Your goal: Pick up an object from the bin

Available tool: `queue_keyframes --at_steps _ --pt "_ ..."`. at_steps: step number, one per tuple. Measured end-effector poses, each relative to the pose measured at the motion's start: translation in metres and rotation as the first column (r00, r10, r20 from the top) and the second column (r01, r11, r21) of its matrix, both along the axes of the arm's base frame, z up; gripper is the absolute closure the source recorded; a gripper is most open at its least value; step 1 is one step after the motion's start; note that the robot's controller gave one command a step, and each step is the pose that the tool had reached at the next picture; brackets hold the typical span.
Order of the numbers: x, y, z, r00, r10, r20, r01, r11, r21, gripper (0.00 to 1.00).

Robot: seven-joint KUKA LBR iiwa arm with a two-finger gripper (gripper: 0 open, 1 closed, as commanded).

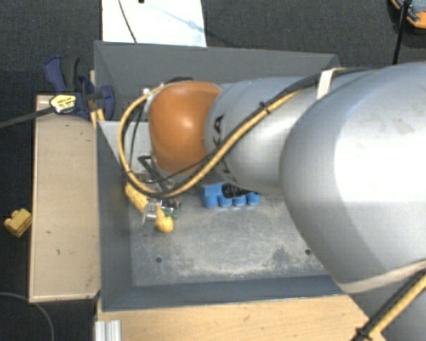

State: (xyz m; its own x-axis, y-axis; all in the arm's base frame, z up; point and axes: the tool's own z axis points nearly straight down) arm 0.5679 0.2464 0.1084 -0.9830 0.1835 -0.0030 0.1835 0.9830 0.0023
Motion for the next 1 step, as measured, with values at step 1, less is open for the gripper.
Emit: queue_keyframes --at_steps 1 --pt "0.0042 -0.0182 -0.0289 0.987 -0.162 0.001 0.162 0.987 0.001 0.00"
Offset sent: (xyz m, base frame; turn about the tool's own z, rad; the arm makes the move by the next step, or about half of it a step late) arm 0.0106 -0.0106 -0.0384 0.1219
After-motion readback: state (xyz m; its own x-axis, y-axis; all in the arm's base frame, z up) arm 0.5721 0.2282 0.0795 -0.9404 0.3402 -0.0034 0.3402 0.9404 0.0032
